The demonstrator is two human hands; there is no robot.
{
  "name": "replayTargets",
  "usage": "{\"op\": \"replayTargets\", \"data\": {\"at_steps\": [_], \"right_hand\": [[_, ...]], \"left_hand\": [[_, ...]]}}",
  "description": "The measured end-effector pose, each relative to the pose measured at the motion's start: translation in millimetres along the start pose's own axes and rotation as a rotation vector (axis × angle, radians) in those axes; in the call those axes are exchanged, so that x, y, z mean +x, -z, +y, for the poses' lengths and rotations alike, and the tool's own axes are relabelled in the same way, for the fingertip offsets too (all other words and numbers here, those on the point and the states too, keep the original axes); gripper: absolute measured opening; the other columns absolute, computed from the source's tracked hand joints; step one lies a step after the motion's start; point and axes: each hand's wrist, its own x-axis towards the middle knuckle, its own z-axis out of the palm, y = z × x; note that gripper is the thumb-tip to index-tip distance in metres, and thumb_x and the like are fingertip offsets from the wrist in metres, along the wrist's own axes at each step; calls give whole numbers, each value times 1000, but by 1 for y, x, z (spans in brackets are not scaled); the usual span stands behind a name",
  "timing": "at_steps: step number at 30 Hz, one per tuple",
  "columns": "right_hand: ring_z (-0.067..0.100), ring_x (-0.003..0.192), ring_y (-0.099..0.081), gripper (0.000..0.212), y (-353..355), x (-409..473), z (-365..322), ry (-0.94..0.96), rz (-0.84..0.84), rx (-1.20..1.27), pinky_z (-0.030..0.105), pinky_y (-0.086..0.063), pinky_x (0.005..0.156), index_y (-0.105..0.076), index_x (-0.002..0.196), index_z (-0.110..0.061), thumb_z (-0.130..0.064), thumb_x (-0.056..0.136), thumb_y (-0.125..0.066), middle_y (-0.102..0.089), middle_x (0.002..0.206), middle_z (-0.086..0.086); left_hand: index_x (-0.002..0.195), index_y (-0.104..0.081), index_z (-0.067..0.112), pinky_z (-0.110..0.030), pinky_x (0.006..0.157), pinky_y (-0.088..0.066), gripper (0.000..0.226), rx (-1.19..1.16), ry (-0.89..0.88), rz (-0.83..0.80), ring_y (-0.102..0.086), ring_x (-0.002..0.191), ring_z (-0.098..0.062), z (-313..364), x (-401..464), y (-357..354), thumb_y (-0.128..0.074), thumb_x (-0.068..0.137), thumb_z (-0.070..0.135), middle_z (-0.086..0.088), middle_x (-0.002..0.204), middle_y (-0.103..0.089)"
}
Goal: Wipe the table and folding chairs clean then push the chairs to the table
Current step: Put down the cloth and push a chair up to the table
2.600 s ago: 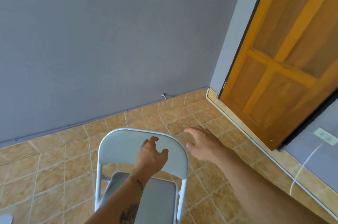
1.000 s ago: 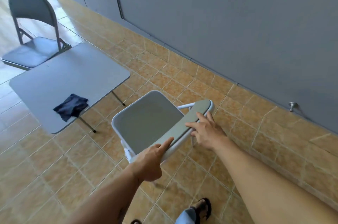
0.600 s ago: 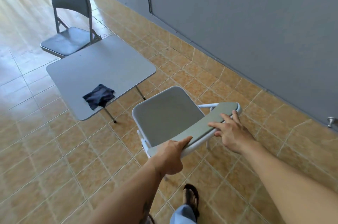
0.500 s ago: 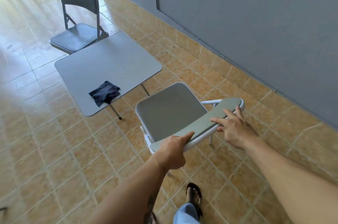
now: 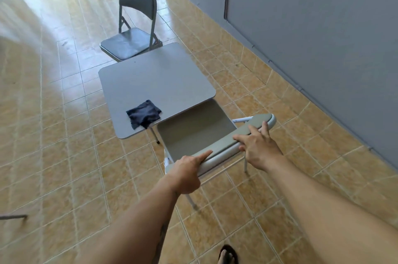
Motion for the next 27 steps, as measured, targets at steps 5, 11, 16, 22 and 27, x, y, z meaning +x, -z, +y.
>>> {"op": "replayTargets", "data": {"at_steps": [5, 11, 16, 22, 27], "right_hand": [[51, 142, 1, 40, 13, 39, -10, 38, 0, -17, 57, -26, 111, -49, 136, -40, -25, 100, -43, -33, 148, 13], [53, 139, -4, 34, 14, 72, -36, 80, 11, -40, 60, -21, 114, -52, 130, -39, -26, 100, -43, -38, 139, 14], [53, 139, -3, 38, 11, 89, -49, 102, -8, -21, 60, -21, 114, -49, 133, -41, -25, 99, -45, -37, 140, 13], [55, 139, -2, 34, 16, 113, -73, 107, 15, -35, 60, -23, 113, -52, 128, -37, -25, 97, -46, -38, 140, 15], [55, 140, -1, 34, 15, 126, -71, 84, 13, -25, 60, -25, 111, -53, 128, -37, -25, 97, -47, -36, 143, 15]], "left_hand": [[152, -19, 49, -27, 90, -33, 96, -42, 51, 88, -55, 115, -23, -7, 22, 14, -49, 76, -2, 0, 133, -58], [151, -25, 47, -24, 84, -38, 91, -77, 95, 123, -56, 113, -25, -31, 40, 34, -50, 77, 2, -3, 132, -58], [151, -24, 48, -26, 86, -38, 89, -72, 114, 136, -55, 112, -24, -48, 45, 40, -50, 79, 2, -2, 130, -58], [151, -23, 48, -32, 90, -45, 89, -59, 129, 111, -51, 112, -24, -70, 59, 63, -54, 82, 2, -1, 130, -54], [153, -22, 43, -33, 94, -44, 89, -11, 121, 101, -50, 117, -23, -69, 69, 71, -55, 82, 0, 1, 137, -52]]}}
